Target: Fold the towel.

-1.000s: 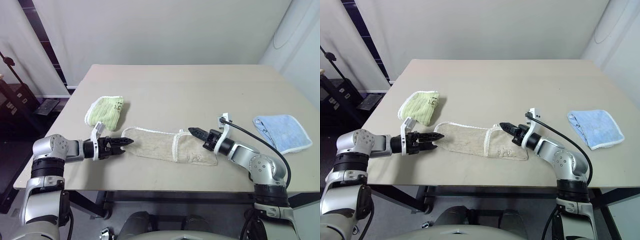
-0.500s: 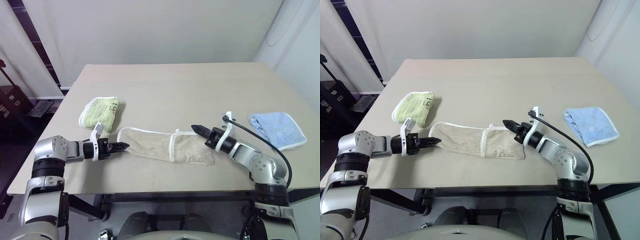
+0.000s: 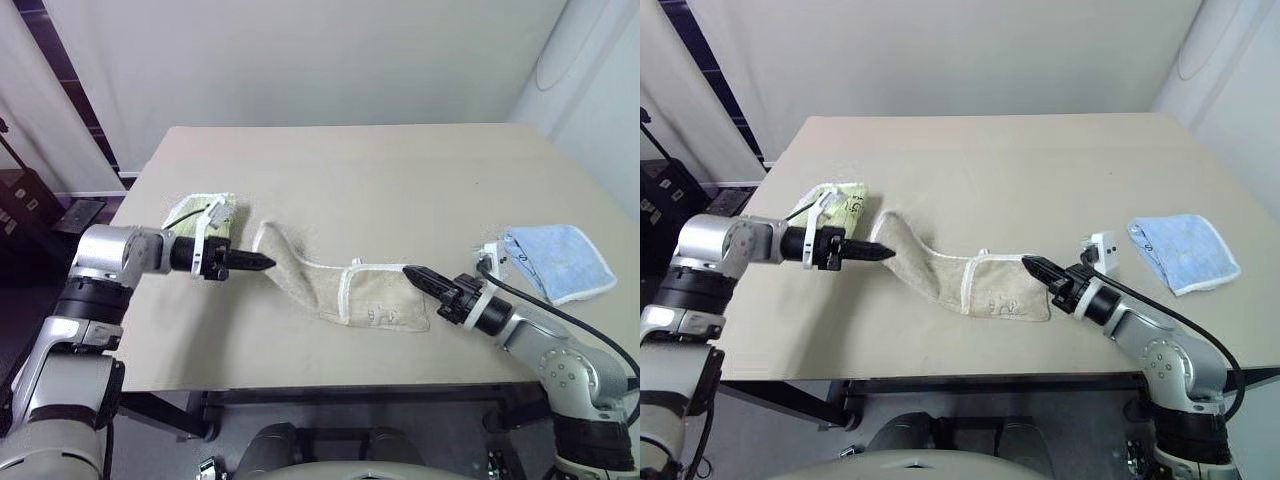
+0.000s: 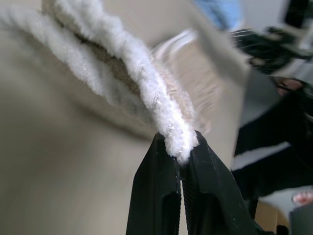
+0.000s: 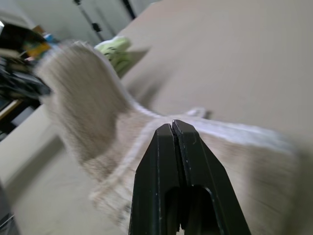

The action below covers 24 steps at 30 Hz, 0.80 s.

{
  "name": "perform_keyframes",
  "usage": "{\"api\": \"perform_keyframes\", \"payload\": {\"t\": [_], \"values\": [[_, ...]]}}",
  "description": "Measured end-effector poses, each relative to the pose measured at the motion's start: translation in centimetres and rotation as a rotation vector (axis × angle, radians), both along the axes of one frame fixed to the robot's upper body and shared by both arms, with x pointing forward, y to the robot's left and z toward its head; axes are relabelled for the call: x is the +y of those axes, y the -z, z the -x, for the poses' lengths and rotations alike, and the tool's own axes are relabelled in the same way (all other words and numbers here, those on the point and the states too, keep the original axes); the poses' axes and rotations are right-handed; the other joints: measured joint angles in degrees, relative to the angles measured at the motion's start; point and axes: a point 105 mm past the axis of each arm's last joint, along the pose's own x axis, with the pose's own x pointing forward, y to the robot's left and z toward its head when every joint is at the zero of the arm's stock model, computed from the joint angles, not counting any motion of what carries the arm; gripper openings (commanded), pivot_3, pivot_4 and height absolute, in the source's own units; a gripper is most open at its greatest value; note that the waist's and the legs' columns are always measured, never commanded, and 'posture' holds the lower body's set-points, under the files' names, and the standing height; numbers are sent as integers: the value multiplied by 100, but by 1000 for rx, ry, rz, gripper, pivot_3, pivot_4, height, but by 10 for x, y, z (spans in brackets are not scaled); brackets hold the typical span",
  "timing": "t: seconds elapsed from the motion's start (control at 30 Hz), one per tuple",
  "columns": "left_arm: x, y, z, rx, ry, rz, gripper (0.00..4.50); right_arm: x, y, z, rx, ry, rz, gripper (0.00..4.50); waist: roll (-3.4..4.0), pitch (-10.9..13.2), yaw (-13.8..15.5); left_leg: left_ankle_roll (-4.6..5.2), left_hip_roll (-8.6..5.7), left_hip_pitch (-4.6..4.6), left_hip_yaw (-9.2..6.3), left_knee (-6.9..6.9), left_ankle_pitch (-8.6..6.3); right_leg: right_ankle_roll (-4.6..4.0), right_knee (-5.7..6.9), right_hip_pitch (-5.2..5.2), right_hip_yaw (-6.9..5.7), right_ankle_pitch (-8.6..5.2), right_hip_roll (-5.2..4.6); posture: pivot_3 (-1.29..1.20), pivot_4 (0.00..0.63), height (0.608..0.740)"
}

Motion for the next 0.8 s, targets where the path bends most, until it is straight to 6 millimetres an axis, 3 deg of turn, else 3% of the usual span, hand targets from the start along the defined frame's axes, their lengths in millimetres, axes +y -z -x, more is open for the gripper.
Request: {"api": "perform_keyframes", "payload": {"t": [0.2, 0.43, 0.67, 0.8], "values": [[-54, 2, 8, -7, 232, 19, 27, -17, -2, 8, -7, 91, 19, 0, 0, 0, -1, -10, 1, -25, -5, 27, 9, 13, -10, -2, 0, -7, 3, 0, 0, 720], [-109, 31, 15, 52, 390, 0, 27, -28, 0, 12, -7, 190, 32, 0, 0, 0, 17, 51, 1, -63, -12, 72, -10, 29, -7, -11, -4, 1, 2, 0, 0, 720], [-163, 43, 32, 76, 514, 27, 27, -38, 4, 11, 8, 291, 31, 0, 1, 0, 18, 94, 1, -78, -15, 104, -16, 62, -6, -4, -4, 15, 4, 0, 0, 720], [-187, 52, 32, 73, 491, 0, 27, -42, 9, 14, 30, 318, 37, 0, 4, -1, 22, 110, 1, -79, -22, 134, -25, 105, -5, -4, -5, 27, 5, 0, 0, 720]]}}
